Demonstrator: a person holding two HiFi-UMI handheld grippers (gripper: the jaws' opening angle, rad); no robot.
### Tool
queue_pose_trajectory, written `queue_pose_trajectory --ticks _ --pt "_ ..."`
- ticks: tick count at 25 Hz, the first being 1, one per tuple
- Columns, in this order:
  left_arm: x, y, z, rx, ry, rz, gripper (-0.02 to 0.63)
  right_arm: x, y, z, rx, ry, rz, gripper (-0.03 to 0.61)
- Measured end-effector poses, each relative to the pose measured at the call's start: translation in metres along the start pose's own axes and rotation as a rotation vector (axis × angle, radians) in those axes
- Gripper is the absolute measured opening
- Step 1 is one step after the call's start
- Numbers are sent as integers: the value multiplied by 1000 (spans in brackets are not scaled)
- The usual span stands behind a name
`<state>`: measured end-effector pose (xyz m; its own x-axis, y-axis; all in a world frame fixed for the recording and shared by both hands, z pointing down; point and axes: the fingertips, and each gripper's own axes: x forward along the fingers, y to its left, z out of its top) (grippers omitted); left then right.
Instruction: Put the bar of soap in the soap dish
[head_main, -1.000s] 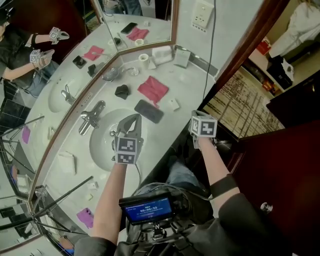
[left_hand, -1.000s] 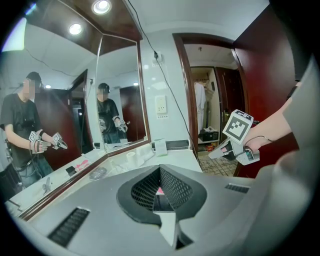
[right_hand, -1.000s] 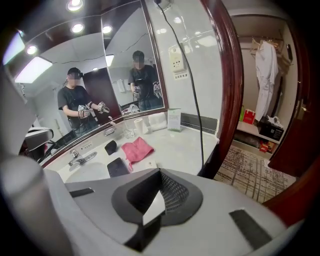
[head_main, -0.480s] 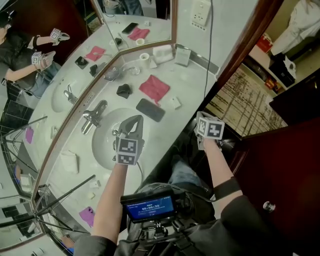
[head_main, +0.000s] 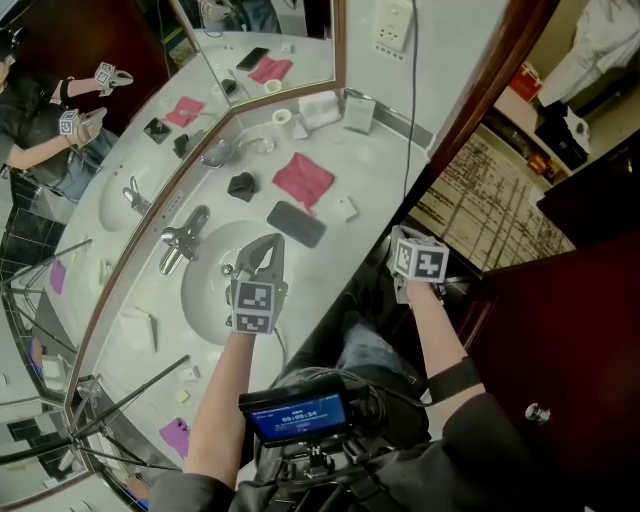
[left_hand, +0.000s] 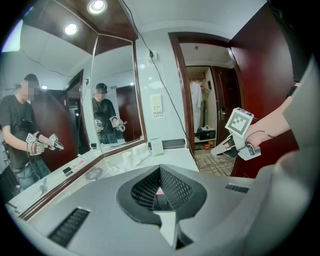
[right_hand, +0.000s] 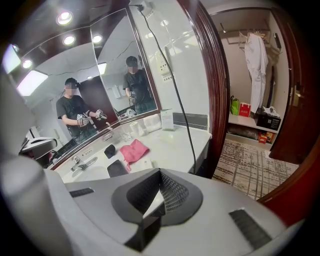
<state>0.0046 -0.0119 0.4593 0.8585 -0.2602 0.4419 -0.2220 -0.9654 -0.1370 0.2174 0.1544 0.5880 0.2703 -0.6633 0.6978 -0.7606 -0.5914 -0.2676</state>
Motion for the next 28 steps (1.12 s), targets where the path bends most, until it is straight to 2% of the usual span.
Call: queue_pose_trajectory --ticks 2,4,10,14,17,19,22,25,28 --pt "0 1 -1 -2 0 -1 0 1 2 1 -34 -4 9 17" --pt "-1 1 -1 -4 1 -4 0 2 8 5 -118 -11 22 17" --pt "-2 0 -8 -18 13 0 0 13 42 34 -579 -22 61 24" --pt "-7 5 -15 -47 21 29 0 43 61 36 -969 55 169 183" --pt "-8 13 -23 -76 25 58 0 72 70 29 -1256 146 267 256" --pt "-8 18 -29 -100 28 86 0 94 74 20 -1410 218 334 349" --pt "-6 25 -41 -146 37 130 0 125 79 6 -1588 335 427 417" --pt "-2 32 -52 -186 44 166 0 150 80 -9 -1728 457 512 425" --pt "2 44 -61 -221 41 202 0 174 78 -20 -1823 563 572 437"
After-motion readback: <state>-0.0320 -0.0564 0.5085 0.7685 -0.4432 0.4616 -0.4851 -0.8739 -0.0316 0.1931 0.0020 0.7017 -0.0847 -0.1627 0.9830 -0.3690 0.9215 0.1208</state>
